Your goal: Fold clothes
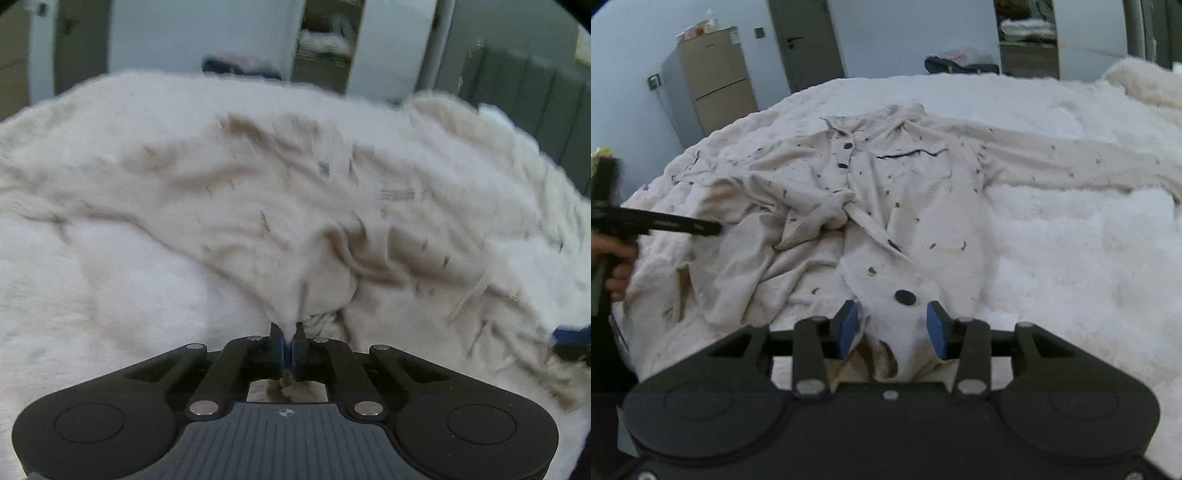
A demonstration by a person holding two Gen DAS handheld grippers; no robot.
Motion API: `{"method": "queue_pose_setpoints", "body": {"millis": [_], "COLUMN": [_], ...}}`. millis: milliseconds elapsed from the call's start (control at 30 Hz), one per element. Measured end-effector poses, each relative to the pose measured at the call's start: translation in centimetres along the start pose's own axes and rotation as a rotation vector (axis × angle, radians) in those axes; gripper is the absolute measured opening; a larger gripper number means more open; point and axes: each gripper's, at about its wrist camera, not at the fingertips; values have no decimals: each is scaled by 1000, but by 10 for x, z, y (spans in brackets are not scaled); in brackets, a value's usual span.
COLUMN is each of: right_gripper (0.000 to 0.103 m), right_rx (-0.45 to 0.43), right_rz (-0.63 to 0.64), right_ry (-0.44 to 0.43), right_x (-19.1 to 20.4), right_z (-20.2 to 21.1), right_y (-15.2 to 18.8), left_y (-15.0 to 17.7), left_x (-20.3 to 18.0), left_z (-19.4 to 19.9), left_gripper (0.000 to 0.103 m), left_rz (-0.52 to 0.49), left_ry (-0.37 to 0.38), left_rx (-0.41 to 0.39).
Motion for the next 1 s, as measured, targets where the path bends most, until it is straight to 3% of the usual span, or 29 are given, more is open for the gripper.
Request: {"method": "queue_pose_setpoints", "body": {"millis": [100,167,333,400,467,533,600,700,767,867,900,1000], "right_gripper": [46,46,48,48,48,50,51,57,58,59,59,59], "right_rx": [31,26,11,2,-6,-13,-16,-11,-5,7,9,7], "right_rz": [-66,-96,-76,-51,-29,-8,17,27,-34,-124,-137,-191], "right_ry": [14,20,-3,-18,-23,-21,-24,-29,-20,0,10,3], "right_x": [-8,-10,-3,4,10,15,20,24,22,12,10,2], "right_z": [-4,-2,0,1,1,4,8,15,19,18,16,8], "right_y": [2,3,3,3,3,2,2,5,8,10,10,5], "left_y": [-5,-7,-3,1,11,19,24,31,35,39,41,49], "left_x": [12,23,48,62,87,99,99,85,74,20,2,-45], "left_z": [49,84,138,143,142,138,132,121,116,127,128,124], "left_gripper": [2,2,2,2,3,10,35,40,43,48,54,56], "left_rz": [-12,-17,4,69,231,336,370,360,333,86,-2,-246], "left_ry": [-61,-145,-320,-347,-366,-381,-385,-336,-332,-341,-277,-42], "left_rx": [-98,-149,-203,-183,-148,-116,-89,-43,-21,-108,-121,-123]}}
Point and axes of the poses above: each gripper's, at about its wrist camera, not at the fingertips, and z roughly against the way its jaws point, x to its left, y to its underside, and after that the axes turned 4 degrees about -x, right-handed
